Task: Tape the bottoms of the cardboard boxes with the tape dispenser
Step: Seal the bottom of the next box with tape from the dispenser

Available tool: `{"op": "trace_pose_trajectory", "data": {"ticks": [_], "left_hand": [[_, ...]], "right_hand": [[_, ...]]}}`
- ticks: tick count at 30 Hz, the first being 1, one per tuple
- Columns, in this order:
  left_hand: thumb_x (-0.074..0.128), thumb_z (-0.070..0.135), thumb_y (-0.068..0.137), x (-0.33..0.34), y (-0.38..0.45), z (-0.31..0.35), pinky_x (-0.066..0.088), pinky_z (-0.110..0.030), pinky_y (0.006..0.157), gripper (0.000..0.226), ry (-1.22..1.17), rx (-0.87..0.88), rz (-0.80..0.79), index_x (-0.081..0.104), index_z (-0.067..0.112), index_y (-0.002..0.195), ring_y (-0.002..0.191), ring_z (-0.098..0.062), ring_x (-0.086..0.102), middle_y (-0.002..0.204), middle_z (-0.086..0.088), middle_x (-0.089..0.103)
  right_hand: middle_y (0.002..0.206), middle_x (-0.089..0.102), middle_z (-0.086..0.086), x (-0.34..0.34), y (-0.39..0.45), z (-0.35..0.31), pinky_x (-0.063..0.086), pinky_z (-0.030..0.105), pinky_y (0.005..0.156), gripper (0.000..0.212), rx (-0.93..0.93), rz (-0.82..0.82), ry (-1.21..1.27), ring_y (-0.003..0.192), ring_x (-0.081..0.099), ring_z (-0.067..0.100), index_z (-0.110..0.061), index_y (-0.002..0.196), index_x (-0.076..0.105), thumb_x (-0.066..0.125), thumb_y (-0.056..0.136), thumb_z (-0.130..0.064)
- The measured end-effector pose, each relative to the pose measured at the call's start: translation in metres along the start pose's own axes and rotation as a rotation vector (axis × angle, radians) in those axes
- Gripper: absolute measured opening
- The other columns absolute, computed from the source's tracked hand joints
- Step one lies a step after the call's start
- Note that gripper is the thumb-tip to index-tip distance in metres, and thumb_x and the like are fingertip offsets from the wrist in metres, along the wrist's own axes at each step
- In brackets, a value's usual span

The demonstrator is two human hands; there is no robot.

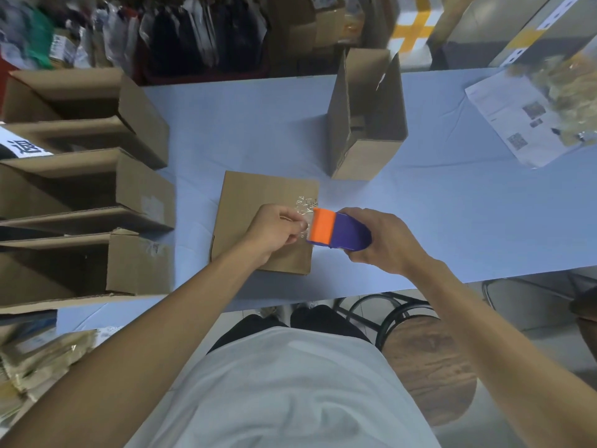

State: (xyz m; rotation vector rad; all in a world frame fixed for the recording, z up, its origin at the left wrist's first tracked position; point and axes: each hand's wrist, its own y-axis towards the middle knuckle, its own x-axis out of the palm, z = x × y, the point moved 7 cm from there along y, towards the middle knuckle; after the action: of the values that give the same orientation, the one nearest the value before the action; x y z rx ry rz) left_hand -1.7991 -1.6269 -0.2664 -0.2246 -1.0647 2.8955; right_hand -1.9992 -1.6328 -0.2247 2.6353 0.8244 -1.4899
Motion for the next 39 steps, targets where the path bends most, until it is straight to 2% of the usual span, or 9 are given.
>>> {"op": "trace_pose_trajectory", "data": {"ticks": [9,14,19,25,30,32,35,37,39], "left_hand": [[0.064,-0.005,0.084,-0.026,0.002,-0.012,0.045,-0.028,0.06,0.02,0.144,-0.013,0.115,0.064,0.01,0.071,0.052,-0.019,0.05,0.067,-0.011,0.059],[0.071,0.01,0.081,-0.027,0.007,0.0,0.045,-0.021,0.063,0.019,0.417,0.063,0.141,0.067,0.022,0.067,0.06,-0.013,0.056,0.062,0.006,0.062],[0.074,0.011,0.08,-0.027,0.012,0.001,0.045,-0.021,0.063,0.018,0.473,0.038,0.153,0.069,0.022,0.067,0.062,-0.014,0.059,0.062,0.006,0.064],[0.07,0.021,0.082,-0.02,0.015,0.003,0.053,-0.031,0.078,0.005,0.798,0.119,0.236,0.074,0.02,0.081,0.093,-0.025,0.065,0.094,0.0,0.074],[0.069,0.031,0.082,-0.015,0.018,0.011,0.038,-0.032,0.062,0.026,1.153,0.212,0.316,0.048,0.016,0.082,0.084,-0.033,0.059,0.092,-0.01,0.064],[0.054,0.022,0.088,0.005,0.018,0.013,0.035,-0.033,0.067,0.014,1.149,0.445,0.12,0.052,0.014,0.1,0.09,-0.029,0.053,0.105,-0.009,0.058],[0.03,0.03,0.088,0.029,0.01,0.005,0.035,-0.032,0.076,0.045,1.205,0.617,-0.274,0.056,0.023,0.124,0.101,-0.022,0.042,0.114,-0.007,0.049],[0.019,0.036,0.083,0.033,0.005,0.009,0.022,-0.029,0.063,0.053,1.268,0.74,-0.289,0.059,0.033,0.118,0.09,-0.018,0.035,0.094,0.002,0.037],[0.035,0.036,0.091,0.036,0.006,0.009,0.015,-0.031,0.06,0.03,1.281,0.743,-0.226,0.062,0.033,0.105,0.088,-0.018,0.036,0.087,0.007,0.028]], "right_hand": [[0.104,0.062,-0.011,0.005,-0.008,0.021,0.052,0.035,0.073,0.064,-0.011,-0.146,-0.152,0.088,0.059,0.018,-0.041,0.13,0.045,0.071,0.072,-0.038],[0.101,0.063,-0.015,-0.005,-0.018,0.059,0.051,0.034,0.073,0.062,0.087,-0.16,-0.189,0.086,0.059,0.016,-0.041,0.128,0.048,0.073,0.071,-0.037],[0.095,0.063,-0.016,0.002,-0.011,0.067,0.046,0.029,0.066,0.059,0.109,-0.165,-0.169,0.08,0.057,0.015,-0.043,0.124,0.048,0.071,0.07,-0.036],[0.096,0.063,-0.014,0.026,-0.007,0.073,0.045,0.029,0.066,0.06,0.165,-0.224,-0.142,0.082,0.057,0.016,-0.042,0.123,0.049,0.072,0.068,-0.034],[0.091,0.06,-0.009,0.038,0.003,0.064,0.044,0.028,0.065,0.055,0.184,-0.279,-0.197,0.081,0.056,0.018,-0.035,0.119,0.051,0.074,0.069,-0.032],[0.086,0.058,-0.009,0.043,0.012,0.053,0.041,0.027,0.061,0.05,0.194,-0.311,-0.211,0.078,0.055,0.018,-0.032,0.113,0.052,0.074,0.068,-0.032],[0.081,0.059,-0.005,0.046,0.027,0.041,0.041,0.027,0.057,0.038,0.251,-0.373,-0.327,0.072,0.058,0.021,-0.027,0.098,0.054,0.07,0.065,-0.034],[0.083,0.06,-0.001,0.041,0.03,0.043,0.036,0.026,0.053,0.036,0.292,-0.374,-0.412,0.069,0.056,0.022,-0.025,0.095,0.055,0.07,0.066,-0.038],[0.08,0.058,-0.004,0.029,0.029,0.051,0.034,0.026,0.053,0.044,0.354,-0.28,-0.357,0.069,0.055,0.021,-0.026,0.096,0.053,0.073,0.067,-0.053]]}}
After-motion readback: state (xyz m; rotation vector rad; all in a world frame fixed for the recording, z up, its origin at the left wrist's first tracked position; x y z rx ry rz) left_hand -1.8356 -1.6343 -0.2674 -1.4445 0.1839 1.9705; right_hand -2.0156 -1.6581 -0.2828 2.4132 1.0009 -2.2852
